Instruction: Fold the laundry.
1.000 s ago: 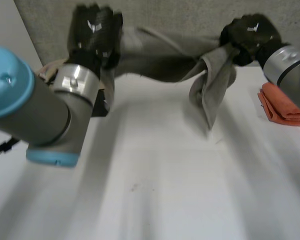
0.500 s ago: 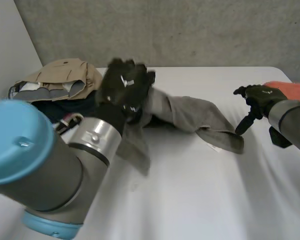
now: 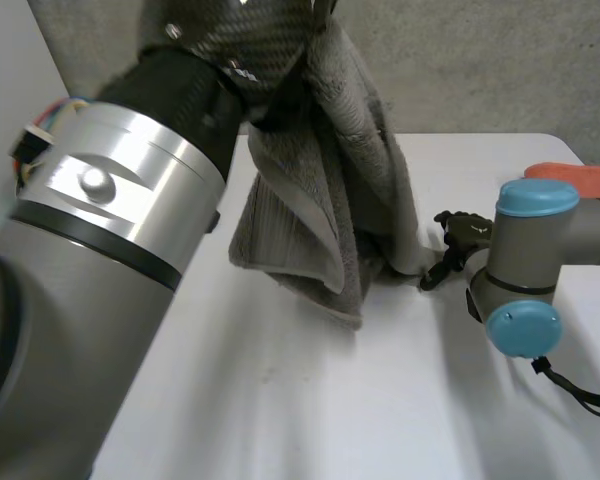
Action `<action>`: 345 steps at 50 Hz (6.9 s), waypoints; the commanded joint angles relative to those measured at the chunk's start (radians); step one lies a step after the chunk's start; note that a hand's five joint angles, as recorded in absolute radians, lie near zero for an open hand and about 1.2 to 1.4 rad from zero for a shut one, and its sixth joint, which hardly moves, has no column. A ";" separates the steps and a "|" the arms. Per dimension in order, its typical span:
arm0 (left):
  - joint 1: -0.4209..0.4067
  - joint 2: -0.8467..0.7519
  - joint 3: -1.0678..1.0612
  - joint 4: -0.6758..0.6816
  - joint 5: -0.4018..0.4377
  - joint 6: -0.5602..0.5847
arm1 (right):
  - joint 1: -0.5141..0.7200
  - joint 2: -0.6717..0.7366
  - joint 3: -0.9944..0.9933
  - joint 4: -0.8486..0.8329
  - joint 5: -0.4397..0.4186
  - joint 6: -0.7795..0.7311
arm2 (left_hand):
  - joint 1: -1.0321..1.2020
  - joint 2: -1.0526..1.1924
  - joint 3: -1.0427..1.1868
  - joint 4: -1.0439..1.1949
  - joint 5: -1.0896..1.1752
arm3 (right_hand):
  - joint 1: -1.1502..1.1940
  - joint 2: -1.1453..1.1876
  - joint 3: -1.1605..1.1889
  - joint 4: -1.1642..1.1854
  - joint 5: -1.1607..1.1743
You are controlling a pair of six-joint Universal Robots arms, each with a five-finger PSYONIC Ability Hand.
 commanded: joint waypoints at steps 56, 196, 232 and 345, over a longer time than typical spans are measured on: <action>0.435 -0.576 0.471 0.448 0.044 -0.009 | -0.175 -0.113 -0.726 -0.118 -0.054 -0.636 | 0.239 0.200 0.203 0.196 0.266 | 1.168 1.154 1.154 1.153 1.145; 0.444 -0.274 -0.436 -0.091 0.021 -0.045 | -0.357 -0.476 0.364 0.295 -0.169 -1.081 | 0.239 0.200 0.203 0.196 0.266 | 1.168 1.154 1.154 1.153 1.145; 0.397 -0.623 -0.002 -0.103 -0.128 -0.029 | -0.224 0.028 -0.115 -0.125 -0.202 -1.095 | 0.239 0.200 0.203 0.196 0.266 | 1.168 1.154 1.154 1.153 1.145; 0.211 -0.243 -0.247 -0.021 -0.143 -0.143 | -0.144 -0.346 0.596 -0.185 -0.332 -0.825 | -0.983 -1.022 -1.019 -1.026 -0.956 | 1.168 1.154 1.154 1.153 1.145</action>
